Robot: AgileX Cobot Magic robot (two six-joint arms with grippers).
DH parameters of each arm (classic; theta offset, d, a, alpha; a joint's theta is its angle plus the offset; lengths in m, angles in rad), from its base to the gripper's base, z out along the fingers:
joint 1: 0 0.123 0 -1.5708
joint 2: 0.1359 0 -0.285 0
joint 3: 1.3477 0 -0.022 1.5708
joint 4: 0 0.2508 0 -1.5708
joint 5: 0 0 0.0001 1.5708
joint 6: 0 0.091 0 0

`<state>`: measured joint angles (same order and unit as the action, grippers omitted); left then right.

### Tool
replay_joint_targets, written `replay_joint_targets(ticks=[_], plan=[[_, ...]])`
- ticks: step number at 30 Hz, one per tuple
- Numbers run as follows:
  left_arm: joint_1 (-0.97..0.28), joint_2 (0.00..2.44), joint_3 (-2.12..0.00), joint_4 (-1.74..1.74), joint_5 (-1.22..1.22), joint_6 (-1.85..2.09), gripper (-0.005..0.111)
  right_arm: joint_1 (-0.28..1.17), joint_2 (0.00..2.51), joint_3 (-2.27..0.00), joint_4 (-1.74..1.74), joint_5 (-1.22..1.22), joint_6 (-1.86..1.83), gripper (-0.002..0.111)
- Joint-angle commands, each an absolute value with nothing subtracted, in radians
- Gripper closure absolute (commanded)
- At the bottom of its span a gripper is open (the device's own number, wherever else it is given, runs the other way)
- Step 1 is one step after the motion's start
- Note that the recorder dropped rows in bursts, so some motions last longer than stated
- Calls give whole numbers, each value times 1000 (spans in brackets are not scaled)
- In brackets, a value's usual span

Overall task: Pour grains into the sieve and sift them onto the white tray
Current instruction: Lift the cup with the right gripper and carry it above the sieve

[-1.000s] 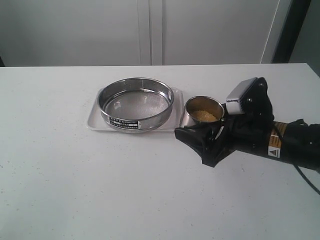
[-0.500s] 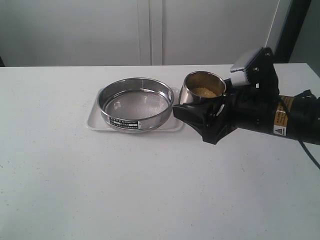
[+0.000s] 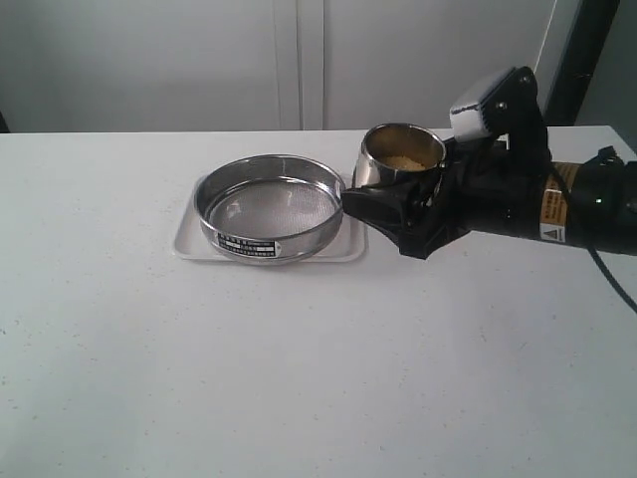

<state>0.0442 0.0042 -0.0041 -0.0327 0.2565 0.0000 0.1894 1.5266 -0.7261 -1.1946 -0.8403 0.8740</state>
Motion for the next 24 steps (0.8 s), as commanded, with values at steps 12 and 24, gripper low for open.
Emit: replay_joint_targets(ticks=[12, 24], plan=[[46, 0, 0, -39, 255, 0, 107, 348, 1514, -902, -1254, -582, 994, 108], [46, 0, 0, -39, 255, 0, 107, 433, 1521, -1037, -1256, -404, 1014, 108]])
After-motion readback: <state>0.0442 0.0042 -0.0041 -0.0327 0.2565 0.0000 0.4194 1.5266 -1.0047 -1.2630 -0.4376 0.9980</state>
